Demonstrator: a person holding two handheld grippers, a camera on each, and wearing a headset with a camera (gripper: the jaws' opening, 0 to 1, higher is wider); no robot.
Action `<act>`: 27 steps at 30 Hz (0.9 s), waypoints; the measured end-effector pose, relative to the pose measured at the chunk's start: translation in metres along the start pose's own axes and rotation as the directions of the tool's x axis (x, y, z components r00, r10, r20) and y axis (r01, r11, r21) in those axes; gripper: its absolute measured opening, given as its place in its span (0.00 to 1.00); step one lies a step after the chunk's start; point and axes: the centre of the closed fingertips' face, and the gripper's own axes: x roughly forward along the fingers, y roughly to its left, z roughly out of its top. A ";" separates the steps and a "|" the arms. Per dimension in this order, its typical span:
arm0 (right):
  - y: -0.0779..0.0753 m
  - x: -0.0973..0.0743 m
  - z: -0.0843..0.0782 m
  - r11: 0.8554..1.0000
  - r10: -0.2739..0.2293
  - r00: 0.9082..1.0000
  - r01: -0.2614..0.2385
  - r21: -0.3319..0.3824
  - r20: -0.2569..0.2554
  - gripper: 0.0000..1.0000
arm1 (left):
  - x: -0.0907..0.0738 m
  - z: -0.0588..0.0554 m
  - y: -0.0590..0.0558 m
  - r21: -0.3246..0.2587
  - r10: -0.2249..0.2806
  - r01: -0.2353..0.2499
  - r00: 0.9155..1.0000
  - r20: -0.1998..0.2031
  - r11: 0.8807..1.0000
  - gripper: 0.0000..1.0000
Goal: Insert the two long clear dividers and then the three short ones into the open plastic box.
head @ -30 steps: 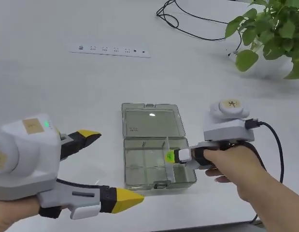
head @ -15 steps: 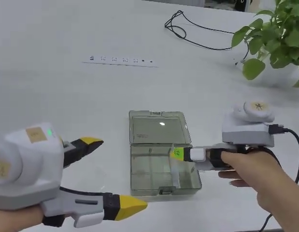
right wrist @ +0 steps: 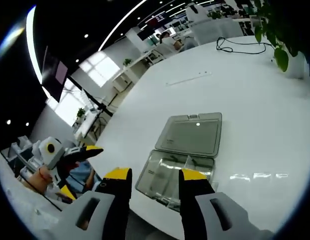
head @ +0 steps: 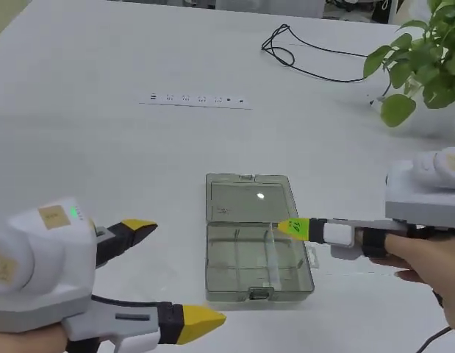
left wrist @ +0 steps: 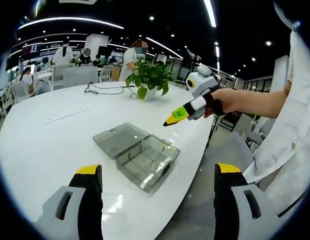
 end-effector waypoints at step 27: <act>-0.019 -0.051 -0.009 0.859 0.167 0.985 -0.120 -0.498 0.050 0.67 | 0.003 -0.024 0.019 -0.027 0.101 -0.104 0.990 -0.100 0.994 0.92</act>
